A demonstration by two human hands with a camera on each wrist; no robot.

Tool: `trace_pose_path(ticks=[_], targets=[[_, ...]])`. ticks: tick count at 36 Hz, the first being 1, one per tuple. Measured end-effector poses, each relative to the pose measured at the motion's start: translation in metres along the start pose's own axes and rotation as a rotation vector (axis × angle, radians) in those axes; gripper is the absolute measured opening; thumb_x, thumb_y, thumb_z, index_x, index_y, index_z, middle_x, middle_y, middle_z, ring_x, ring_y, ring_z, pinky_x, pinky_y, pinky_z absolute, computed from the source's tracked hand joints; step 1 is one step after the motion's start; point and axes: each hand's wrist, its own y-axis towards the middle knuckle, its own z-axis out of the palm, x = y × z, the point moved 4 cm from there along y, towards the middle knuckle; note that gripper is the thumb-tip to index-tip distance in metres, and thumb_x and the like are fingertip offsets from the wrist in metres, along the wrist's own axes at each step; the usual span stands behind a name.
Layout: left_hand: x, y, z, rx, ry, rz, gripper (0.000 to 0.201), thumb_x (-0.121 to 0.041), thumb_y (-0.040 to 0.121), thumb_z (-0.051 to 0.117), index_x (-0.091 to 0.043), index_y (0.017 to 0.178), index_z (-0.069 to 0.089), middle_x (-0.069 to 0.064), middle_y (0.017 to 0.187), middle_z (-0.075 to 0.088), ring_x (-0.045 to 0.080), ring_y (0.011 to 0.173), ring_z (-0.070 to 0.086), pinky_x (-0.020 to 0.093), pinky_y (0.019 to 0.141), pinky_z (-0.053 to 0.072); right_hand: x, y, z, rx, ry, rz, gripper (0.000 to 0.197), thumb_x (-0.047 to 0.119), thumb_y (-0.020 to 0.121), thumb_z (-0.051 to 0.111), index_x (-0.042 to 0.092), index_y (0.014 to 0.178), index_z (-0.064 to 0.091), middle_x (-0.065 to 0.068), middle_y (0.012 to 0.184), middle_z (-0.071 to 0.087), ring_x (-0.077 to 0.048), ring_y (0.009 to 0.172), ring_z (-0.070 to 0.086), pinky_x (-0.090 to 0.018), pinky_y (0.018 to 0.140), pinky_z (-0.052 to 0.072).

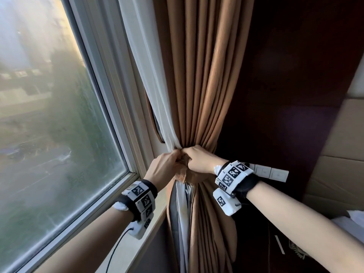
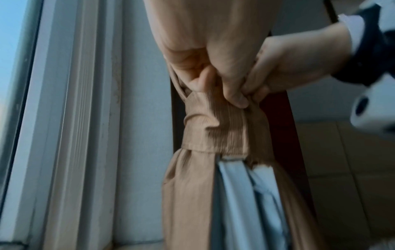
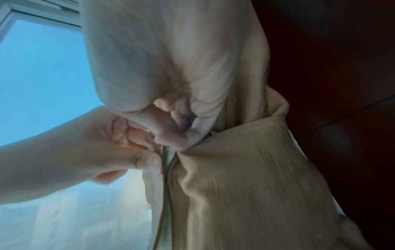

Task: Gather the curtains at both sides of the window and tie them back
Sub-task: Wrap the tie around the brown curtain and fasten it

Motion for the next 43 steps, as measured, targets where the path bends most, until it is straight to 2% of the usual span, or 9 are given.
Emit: trace_pose_path(ticks=[3, 6, 12, 14, 19, 25, 28, 33, 43], targets=[[-0.002, 0.007, -0.005, 0.033, 0.008, -0.033, 0.016, -0.024, 0.078, 0.068, -0.021, 0.091, 0.062, -0.001, 0.086, 0.069, 0.023, 0.080, 0.064, 0.039, 0.068, 0.051, -0.003, -0.006, -0.001, -0.052, 0.038, -0.047, 0.045, 0.009, 0.080, 0.044, 0.022, 0.120, 0.059, -0.010, 0.111, 0.069, -0.026, 0.107, 0.062, -0.032, 0.088, 0.050], [0.000, 0.016, -0.004, 0.115, 0.059, -0.023, 0.026, -0.031, 0.081, 0.071, -0.018, 0.100, 0.059, 0.000, 0.090, 0.068, 0.023, 0.082, 0.065, 0.041, 0.070, 0.052, -0.007, -0.013, -0.002, -0.207, 0.144, -0.154, 0.044, 0.004, 0.085, 0.049, 0.016, 0.126, 0.060, -0.006, 0.109, 0.072, -0.013, 0.108, 0.064, -0.022, 0.099, 0.046], [-0.011, 0.027, -0.001, 0.234, 0.222, 0.062, 0.024, -0.042, 0.083, 0.066, -0.024, 0.099, 0.067, -0.003, 0.094, 0.069, 0.022, 0.085, 0.064, 0.035, 0.070, 0.052, -0.023, -0.042, -0.011, -0.654, 0.168, -0.442, 0.014, 0.004, 0.084, 0.065, 0.008, 0.094, 0.073, 0.000, 0.089, 0.074, -0.007, 0.081, 0.068, -0.017, 0.082, 0.052], [-0.019, 0.029, -0.001, 0.295, 0.263, 0.095, 0.026, -0.044, 0.083, 0.066, -0.024, 0.101, 0.067, -0.001, 0.095, 0.070, 0.022, 0.085, 0.065, 0.034, 0.070, 0.052, -0.024, -0.050, -0.006, -0.629, 0.108, -0.488, 0.011, 0.008, 0.083, 0.064, 0.009, 0.091, 0.072, 0.000, 0.085, 0.072, -0.010, 0.079, 0.067, -0.019, 0.080, 0.052], [-0.037, 0.028, 0.003, 0.483, 0.500, 0.125, 0.044, -0.043, 0.067, 0.080, -0.023, 0.104, 0.066, -0.003, 0.094, 0.067, 0.020, 0.088, 0.062, 0.030, 0.070, 0.050, -0.030, -0.057, 0.018, -0.440, -0.141, -0.367, 0.015, 0.031, 0.075, 0.055, 0.023, 0.080, 0.067, -0.001, 0.057, 0.065, -0.022, 0.054, 0.064, -0.032, 0.050, 0.051], [-0.059, 0.031, 0.007, 0.542, 0.629, 0.079, 0.034, -0.040, 0.070, 0.078, -0.015, 0.090, 0.069, 0.004, 0.080, 0.067, 0.022, 0.076, 0.061, 0.030, 0.063, 0.046, -0.030, -0.059, 0.011, -0.410, -0.199, -0.293, 0.011, 0.028, 0.075, 0.059, 0.021, 0.081, 0.066, -0.007, 0.059, 0.066, -0.032, 0.060, 0.065, -0.036, 0.052, 0.050], [-0.063, 0.035, 0.009, 0.560, 0.600, 0.044, 0.029, -0.041, 0.079, 0.067, -0.015, 0.092, 0.068, 0.005, 0.081, 0.065, 0.025, 0.075, 0.059, 0.031, 0.067, 0.048, -0.032, -0.063, 0.017, -0.313, -0.333, -0.384, 0.019, 0.033, 0.078, 0.058, 0.028, 0.091, 0.071, -0.007, 0.065, 0.070, -0.030, 0.064, 0.068, -0.034, 0.060, 0.053], [-0.066, 0.042, 0.011, 0.588, 0.587, 0.008, 0.035, -0.047, 0.087, 0.059, -0.014, 0.088, 0.069, 0.003, 0.076, 0.057, 0.024, 0.072, 0.054, 0.028, 0.065, 0.042, -0.045, -0.069, 0.040, -0.150, -0.653, -0.546, 0.040, 0.039, 0.069, 0.076, 0.039, 0.109, 0.070, 0.003, 0.044, 0.059, -0.016, 0.038, 0.057, -0.019, 0.042, 0.036], [-0.062, 0.041, 0.009, 0.649, 0.522, -0.176, 0.035, -0.047, 0.080, 0.069, -0.017, 0.097, 0.071, -0.001, 0.078, 0.060, 0.019, 0.074, 0.054, 0.025, 0.068, 0.044, -0.068, -0.068, 0.033, -0.036, -0.862, -0.481, 0.065, 0.036, 0.061, 0.077, 0.048, 0.123, 0.059, 0.003, 0.036, 0.051, -0.014, 0.031, 0.050, -0.020, 0.041, 0.026]])
